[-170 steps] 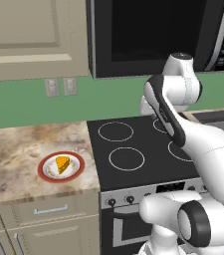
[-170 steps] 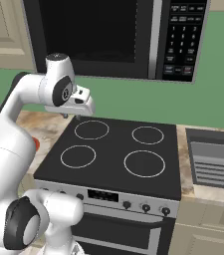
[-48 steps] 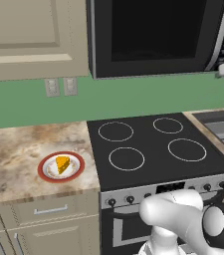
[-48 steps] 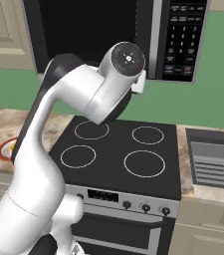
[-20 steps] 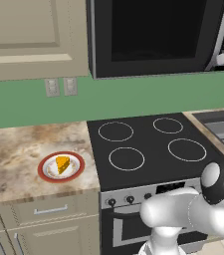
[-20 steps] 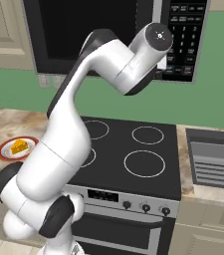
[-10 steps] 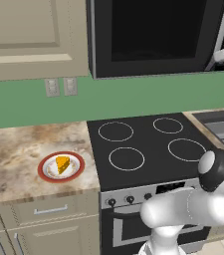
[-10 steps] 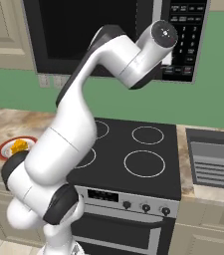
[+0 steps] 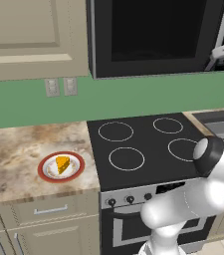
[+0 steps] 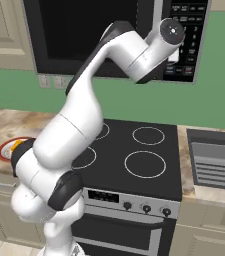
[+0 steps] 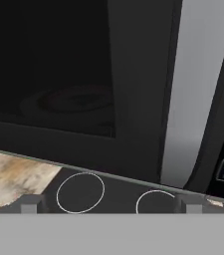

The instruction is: Pick the cheese from the counter and place it in the microwave. Then turn on the microwave.

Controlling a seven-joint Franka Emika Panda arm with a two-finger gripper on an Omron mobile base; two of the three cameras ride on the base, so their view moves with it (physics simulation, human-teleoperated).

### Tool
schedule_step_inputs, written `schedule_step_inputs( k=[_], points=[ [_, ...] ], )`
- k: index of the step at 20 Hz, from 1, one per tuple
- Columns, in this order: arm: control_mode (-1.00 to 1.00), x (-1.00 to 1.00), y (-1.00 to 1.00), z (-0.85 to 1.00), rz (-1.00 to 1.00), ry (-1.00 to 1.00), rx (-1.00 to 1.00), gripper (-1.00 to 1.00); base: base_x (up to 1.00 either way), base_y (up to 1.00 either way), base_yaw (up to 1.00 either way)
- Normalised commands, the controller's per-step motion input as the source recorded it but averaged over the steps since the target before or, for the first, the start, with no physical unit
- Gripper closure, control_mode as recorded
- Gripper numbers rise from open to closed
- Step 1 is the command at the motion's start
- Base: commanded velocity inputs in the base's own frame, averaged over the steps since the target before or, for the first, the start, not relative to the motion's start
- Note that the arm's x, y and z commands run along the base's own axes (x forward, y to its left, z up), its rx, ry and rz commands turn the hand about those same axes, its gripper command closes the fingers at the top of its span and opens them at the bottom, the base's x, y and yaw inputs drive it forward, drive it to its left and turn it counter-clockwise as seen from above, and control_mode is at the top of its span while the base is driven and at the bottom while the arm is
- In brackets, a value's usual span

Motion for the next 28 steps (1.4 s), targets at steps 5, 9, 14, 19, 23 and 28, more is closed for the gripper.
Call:
schedule_step_inputs(
  k=[5,9,14,19,23,28],
  points=[
    [-1.0,0.31,-0.15,0.0,-0.02,0.03,0.0,-1.0,0.0,0.0,0.0],
    [-1.0,0.27,-0.16,0.01,-0.05,0.01,0.0,-1.0,0.0,0.0,0.0],
    [-1.0,0.33,-0.1,0.0,-0.02,0.01,0.0,-1.0,0.0,0.0,0.0],
    [-1.0,0.29,-0.17,0.02,0.0,0.01,0.0,-1.0,0.0,0.0,0.0],
    [-1.0,0.27,-0.13,0.01,0.0,0.0,0.0,-1.0,0.0,0.0,0.0],
    [-1.0,0.26,-0.17,0.0,0.0,0.0,0.0,-1.0,0.0,0.0,0.0]
  ],
)
